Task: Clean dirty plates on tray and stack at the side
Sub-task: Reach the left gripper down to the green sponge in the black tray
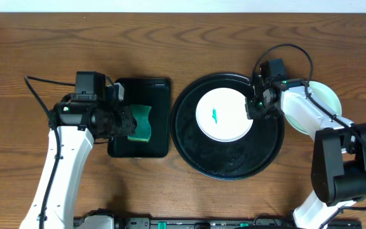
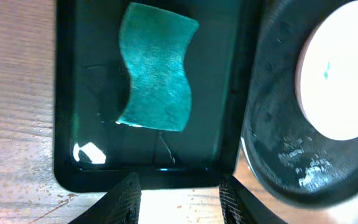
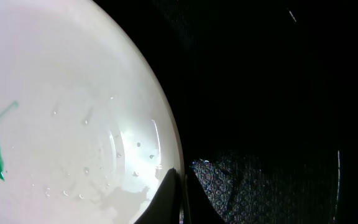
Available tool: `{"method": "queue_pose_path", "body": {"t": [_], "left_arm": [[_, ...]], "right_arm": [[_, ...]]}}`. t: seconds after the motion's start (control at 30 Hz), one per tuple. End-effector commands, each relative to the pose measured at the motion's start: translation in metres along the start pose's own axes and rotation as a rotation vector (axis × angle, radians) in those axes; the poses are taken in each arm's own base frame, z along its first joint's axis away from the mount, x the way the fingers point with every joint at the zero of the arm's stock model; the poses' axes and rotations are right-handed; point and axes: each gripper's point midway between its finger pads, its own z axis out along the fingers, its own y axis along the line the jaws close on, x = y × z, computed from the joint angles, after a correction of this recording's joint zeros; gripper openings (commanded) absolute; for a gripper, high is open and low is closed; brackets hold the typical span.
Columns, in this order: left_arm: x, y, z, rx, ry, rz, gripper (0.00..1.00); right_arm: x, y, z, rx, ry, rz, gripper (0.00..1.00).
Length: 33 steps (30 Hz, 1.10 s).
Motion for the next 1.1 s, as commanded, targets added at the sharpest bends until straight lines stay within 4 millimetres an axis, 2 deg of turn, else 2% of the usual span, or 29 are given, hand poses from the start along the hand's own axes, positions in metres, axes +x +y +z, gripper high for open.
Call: {"method": "queue_pose_path", "body": {"t": [0.0,0.13,0.33,0.6,0.77,1.07], "left_arm": [[-0.002,0.013,0.012,-0.076,0.023,-0.056,0.43],[-0.001,0.015,0.027,-0.092,0.067,-0.052,0.43],[-0.011,0.017,0.052,-0.113,0.079,-0.022,0.43],[-0.011,0.012,0.055,-0.167,0.065,0.017,0.43],[-0.018,0.0,0.058,-0.174,0.022,0.025,0.43],[-0.019,0.007,0.062,-0.225,0.017,-0.013,0.44]], "right_arm": [[-0.001,0.002,-0.006,0.007,-0.015,-0.011,0.01],[-0.001,0.002,-0.006,0.007,-0.015,-0.011,0.01],[0.0,0.002,-0.006,0.007,-0.015,-0.011,0.01],[-0.001,0.002,-0.006,0.007,-0.016,-0.011,0.01],[-0.001,0.002,-0.006,0.007,-0.016,-0.011,0.01],[-0.001,0.002,-0.006,0.007,-0.016,-0.011,0.01]]}}
